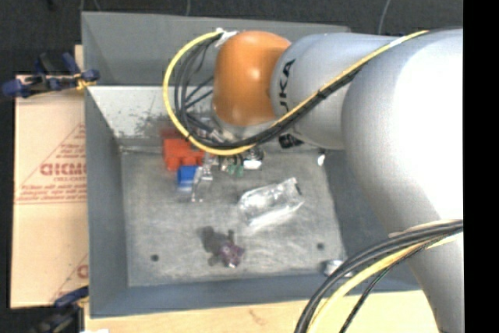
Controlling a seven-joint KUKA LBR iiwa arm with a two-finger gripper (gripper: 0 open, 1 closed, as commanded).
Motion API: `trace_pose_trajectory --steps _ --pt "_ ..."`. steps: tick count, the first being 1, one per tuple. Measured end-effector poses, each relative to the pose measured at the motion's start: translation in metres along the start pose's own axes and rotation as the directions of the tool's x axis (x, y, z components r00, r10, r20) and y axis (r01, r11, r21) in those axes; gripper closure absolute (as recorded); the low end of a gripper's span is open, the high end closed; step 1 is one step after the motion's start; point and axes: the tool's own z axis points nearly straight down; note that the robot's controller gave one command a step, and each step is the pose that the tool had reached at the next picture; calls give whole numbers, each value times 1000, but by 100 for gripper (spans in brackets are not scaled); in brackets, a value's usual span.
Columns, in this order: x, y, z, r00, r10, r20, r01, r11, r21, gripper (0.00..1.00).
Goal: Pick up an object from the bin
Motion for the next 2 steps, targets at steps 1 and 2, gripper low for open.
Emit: trace_pose_trajectory --steps 1,2 --pt "-7 0 3 999 50 8 -49 999 -2 0" --pt "-8 -1 5 989 144 11 -144 990 -1 0"
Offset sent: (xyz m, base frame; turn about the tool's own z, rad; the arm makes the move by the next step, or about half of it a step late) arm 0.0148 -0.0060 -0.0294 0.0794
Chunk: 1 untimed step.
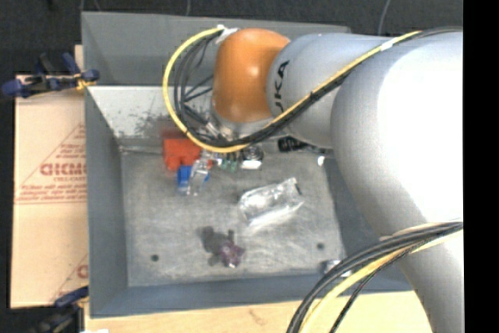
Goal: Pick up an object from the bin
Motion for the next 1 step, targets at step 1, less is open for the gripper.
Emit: trace_pose_trajectory --steps 1 --pt "0 0 0 993 117 -1 -117 993 1 0"
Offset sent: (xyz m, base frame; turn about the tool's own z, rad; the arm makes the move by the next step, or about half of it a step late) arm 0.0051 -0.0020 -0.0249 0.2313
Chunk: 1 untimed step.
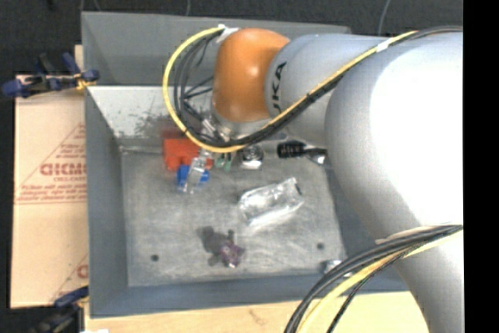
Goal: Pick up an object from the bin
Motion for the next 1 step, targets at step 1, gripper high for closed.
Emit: trace_pose_trajectory --steps 1 --pt "-1 0 0 999 33 0 -33 999 1 0"
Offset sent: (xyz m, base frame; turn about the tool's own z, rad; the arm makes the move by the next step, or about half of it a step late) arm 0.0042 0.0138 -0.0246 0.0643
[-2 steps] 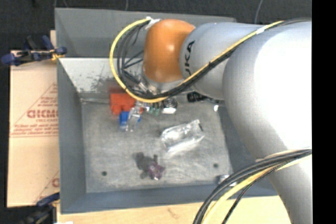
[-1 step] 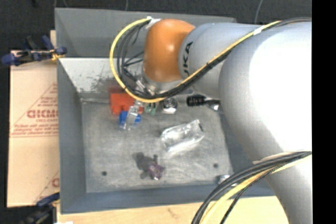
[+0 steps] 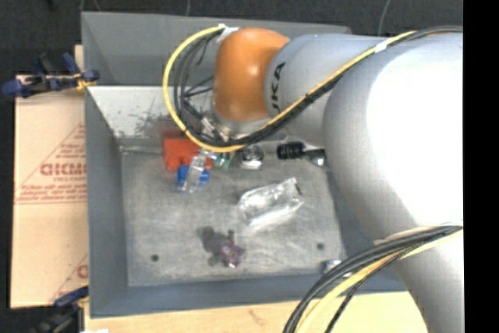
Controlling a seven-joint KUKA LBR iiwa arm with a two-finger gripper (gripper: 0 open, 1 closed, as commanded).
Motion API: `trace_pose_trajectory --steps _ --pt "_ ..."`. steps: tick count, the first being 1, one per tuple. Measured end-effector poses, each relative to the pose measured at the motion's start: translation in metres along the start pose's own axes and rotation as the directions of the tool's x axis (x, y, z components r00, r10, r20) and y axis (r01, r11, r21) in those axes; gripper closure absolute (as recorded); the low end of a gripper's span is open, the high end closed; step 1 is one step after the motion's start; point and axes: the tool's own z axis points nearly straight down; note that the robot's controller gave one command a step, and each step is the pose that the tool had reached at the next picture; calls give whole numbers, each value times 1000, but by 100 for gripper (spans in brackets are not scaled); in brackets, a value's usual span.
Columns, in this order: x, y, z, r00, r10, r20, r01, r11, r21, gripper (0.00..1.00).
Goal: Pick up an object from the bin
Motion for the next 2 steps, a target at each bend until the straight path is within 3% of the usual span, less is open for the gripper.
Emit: trace_pose_trajectory --steps 1,2 --pt "5 0 1 1000 -2 -25 3 1000 11 100" --pt "-1 2 -70 1000 -5 -18 5 1000 9 100"
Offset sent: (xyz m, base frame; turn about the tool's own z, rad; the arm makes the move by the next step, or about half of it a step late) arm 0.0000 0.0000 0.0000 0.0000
